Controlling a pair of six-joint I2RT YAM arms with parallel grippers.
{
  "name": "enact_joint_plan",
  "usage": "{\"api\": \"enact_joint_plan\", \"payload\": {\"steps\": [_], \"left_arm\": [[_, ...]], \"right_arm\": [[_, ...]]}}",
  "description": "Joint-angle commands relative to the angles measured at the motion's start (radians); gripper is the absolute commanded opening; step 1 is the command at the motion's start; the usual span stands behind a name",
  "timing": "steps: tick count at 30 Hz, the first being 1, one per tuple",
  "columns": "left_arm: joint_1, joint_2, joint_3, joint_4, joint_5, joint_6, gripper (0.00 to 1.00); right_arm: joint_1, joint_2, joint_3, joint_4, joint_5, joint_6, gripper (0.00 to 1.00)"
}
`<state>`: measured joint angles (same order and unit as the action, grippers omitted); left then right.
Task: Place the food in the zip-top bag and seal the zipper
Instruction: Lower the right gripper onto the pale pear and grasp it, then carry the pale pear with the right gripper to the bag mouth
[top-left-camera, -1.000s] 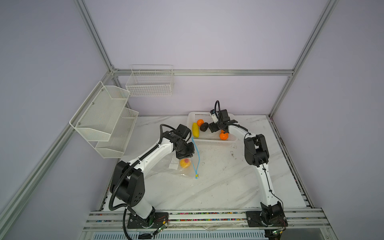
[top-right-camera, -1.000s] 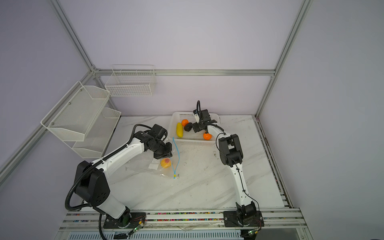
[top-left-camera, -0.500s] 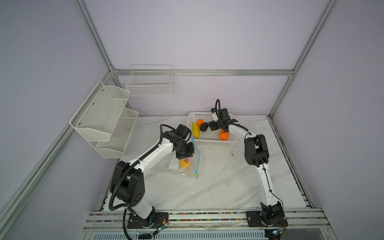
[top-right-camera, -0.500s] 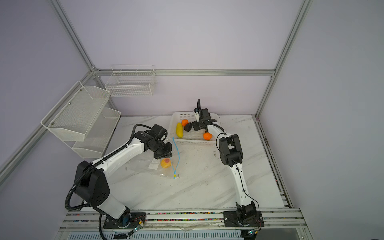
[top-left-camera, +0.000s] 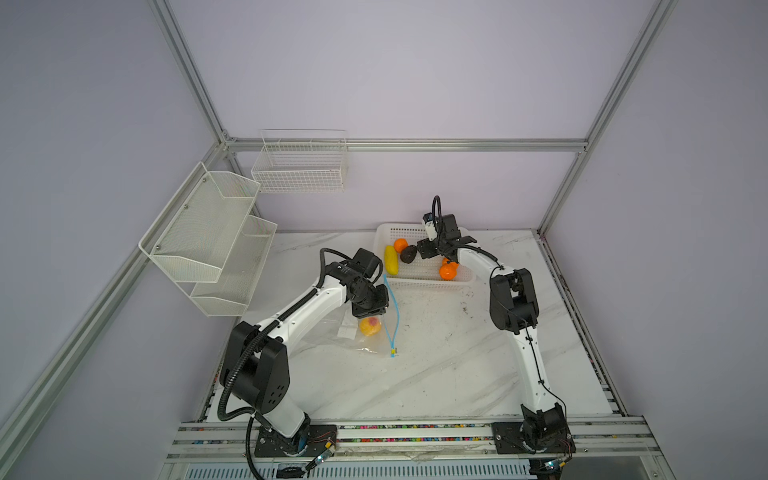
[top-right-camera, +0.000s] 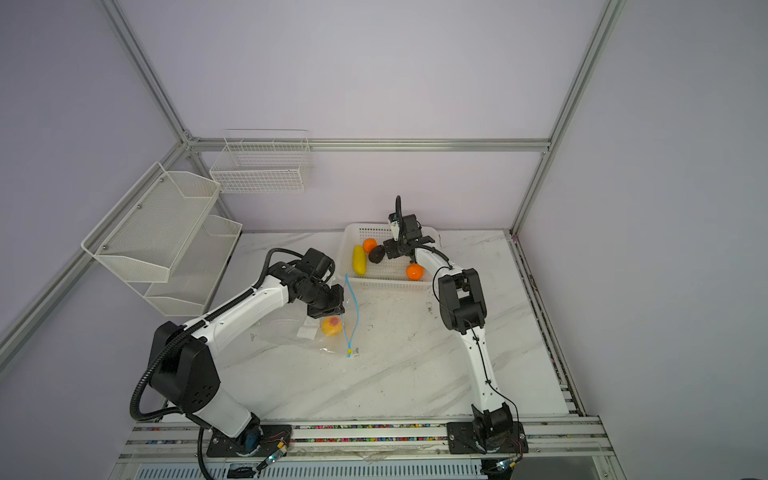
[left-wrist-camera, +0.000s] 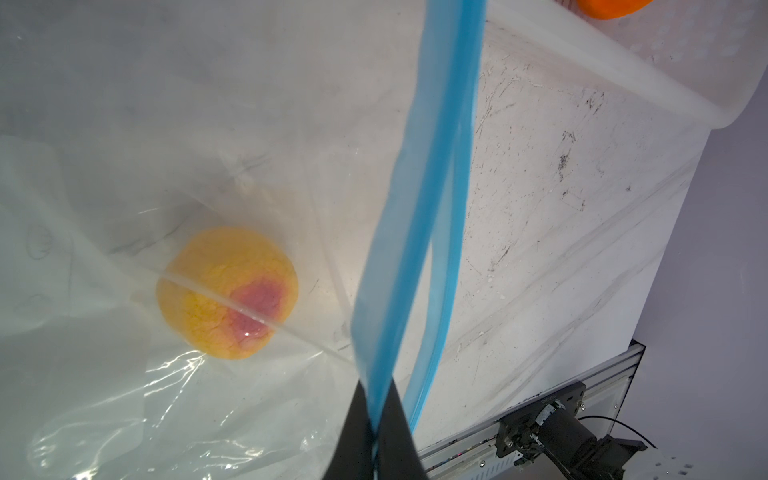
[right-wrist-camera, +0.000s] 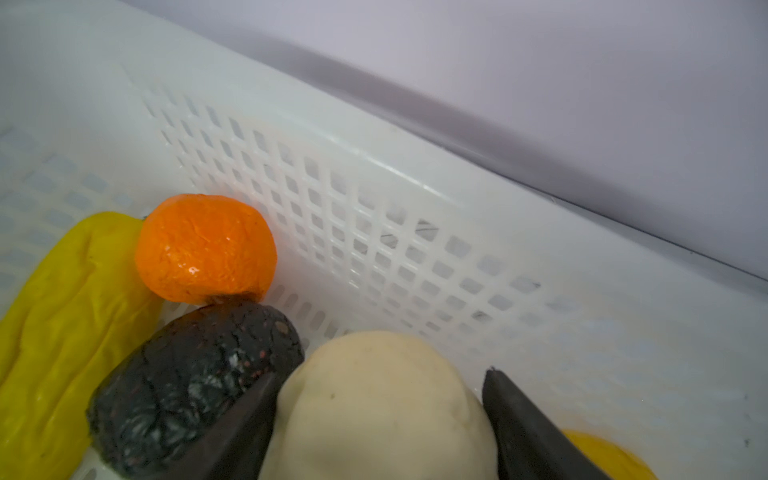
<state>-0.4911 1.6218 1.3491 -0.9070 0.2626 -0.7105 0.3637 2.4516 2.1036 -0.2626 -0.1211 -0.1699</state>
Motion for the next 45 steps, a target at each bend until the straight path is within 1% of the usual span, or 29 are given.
{"api": "enact_joint_plan", "payload": {"steps": [1, 7, 13, 18, 20, 23, 29, 31, 34, 39, 45], "left_arm": [[0.006, -0.017, 0.059, -0.004, 0.017, 0.027, 0.00], [0.006, -0.018, 0.063, -0.001, 0.015, 0.024, 0.00], [0.013, -0.019, 0.059, 0.021, 0.045, 0.013, 0.00], [0.019, -0.026, 0.060, 0.032, 0.050, 0.009, 0.00], [0.020, -0.029, 0.060, 0.037, 0.052, 0.008, 0.00], [0.022, -0.031, 0.055, 0.052, 0.061, 0.006, 0.00], [0.026, -0.027, 0.040, 0.094, 0.091, -0.003, 0.00], [0.028, -0.025, 0.048, 0.095, 0.092, 0.000, 0.00], [0.034, -0.022, 0.055, 0.098, 0.092, 0.005, 0.00], [0.044, -0.014, 0.069, 0.097, 0.103, 0.009, 0.00], [0.054, -0.007, 0.071, 0.098, 0.108, 0.010, 0.00]], "right_arm": [[-0.009, -0.062, 0.036, -0.028, -0.009, 0.022, 0.76], [-0.013, -0.113, 0.013, -0.036, -0.056, 0.051, 0.76], [-0.017, -0.205, -0.091, 0.000, -0.136, 0.077, 0.76], [-0.027, -0.266, -0.147, 0.010, -0.209, 0.124, 0.75], [-0.026, -0.303, -0.193, 0.035, -0.257, 0.160, 0.75], [-0.028, -0.377, -0.307, 0.126, -0.338, 0.241, 0.74], [-0.027, -0.501, -0.447, 0.192, -0.415, 0.308, 0.73], [-0.026, -0.547, -0.535, 0.276, -0.460, 0.373, 0.72], [-0.014, -0.591, -0.623, 0.377, -0.505, 0.449, 0.71], [0.029, -0.652, -0.698, 0.414, -0.506, 0.521, 0.70], [0.096, -0.726, -0.820, 0.506, -0.560, 0.689, 0.70]]}}
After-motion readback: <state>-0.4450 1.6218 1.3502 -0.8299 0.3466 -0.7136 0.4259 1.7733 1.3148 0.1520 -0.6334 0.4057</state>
